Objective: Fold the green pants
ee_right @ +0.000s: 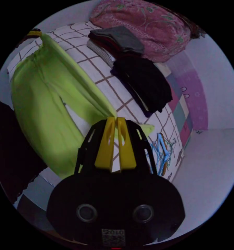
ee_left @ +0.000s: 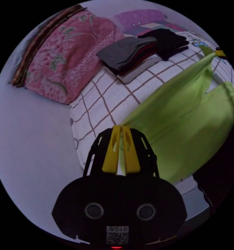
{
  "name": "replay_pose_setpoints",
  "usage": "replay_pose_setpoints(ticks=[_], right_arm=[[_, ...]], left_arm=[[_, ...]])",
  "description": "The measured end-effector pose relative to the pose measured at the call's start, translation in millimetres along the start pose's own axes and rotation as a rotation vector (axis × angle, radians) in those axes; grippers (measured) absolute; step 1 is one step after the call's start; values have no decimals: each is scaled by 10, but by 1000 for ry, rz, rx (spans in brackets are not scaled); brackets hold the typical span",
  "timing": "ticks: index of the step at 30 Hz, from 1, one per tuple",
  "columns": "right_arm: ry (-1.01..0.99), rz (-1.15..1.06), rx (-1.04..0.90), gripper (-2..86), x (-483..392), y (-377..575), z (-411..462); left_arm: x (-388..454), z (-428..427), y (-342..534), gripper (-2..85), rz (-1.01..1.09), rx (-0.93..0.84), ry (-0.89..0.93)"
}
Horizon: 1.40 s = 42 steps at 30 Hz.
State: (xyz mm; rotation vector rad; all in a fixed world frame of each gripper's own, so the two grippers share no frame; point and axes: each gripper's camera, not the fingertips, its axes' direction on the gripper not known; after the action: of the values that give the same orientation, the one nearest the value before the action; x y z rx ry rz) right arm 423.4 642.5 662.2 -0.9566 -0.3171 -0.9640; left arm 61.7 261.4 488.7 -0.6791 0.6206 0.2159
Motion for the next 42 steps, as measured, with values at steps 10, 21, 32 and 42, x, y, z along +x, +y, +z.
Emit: replay_pose_setpoints(ticks=[10, 21, 32, 42], right_arm=[[-219, 61, -260, 39, -1336, 653, 674], [-197, 159, -193, 39, -1343, 685, 496], [-317, 163, -320, 38, -1299, 635, 877], [-389, 209, -343, 39, -1040, 888, 908]], left_arm=[[1036, 528, 1600, -1, 49, -188, 205], [1047, 324, 2082, -1, 169, -72, 57], [912, 392, 2491, -1, 129, -58, 122], [964, 309, 2883, -1, 171, -88, 140]])
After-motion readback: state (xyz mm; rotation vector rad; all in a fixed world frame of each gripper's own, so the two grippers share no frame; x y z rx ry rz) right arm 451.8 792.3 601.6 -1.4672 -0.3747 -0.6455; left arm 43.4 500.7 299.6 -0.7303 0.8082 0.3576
